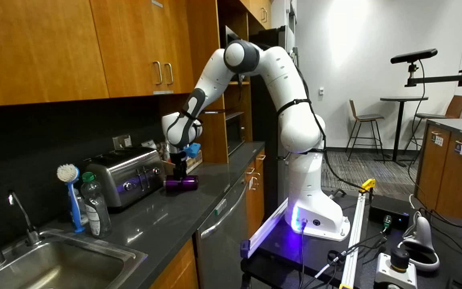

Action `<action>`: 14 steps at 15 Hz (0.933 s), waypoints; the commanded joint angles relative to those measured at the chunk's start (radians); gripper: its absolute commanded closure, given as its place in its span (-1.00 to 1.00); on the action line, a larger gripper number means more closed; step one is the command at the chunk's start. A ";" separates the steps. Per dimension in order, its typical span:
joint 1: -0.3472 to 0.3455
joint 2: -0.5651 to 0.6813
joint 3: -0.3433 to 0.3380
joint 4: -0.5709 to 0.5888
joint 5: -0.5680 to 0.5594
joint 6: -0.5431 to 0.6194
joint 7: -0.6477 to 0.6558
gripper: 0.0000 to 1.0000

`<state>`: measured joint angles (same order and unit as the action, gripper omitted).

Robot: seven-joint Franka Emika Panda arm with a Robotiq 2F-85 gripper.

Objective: Pick up the cup

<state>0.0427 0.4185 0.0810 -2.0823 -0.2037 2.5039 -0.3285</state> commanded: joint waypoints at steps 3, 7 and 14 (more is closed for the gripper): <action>-0.008 0.005 0.015 -0.004 -0.014 0.061 -0.042 -1.00; -0.088 0.029 0.115 -0.023 0.084 0.174 -0.253 -1.00; -0.249 0.071 0.294 -0.022 0.309 0.135 -0.617 -0.36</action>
<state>-0.1256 0.4847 0.2898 -2.0994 0.0038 2.6546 -0.7868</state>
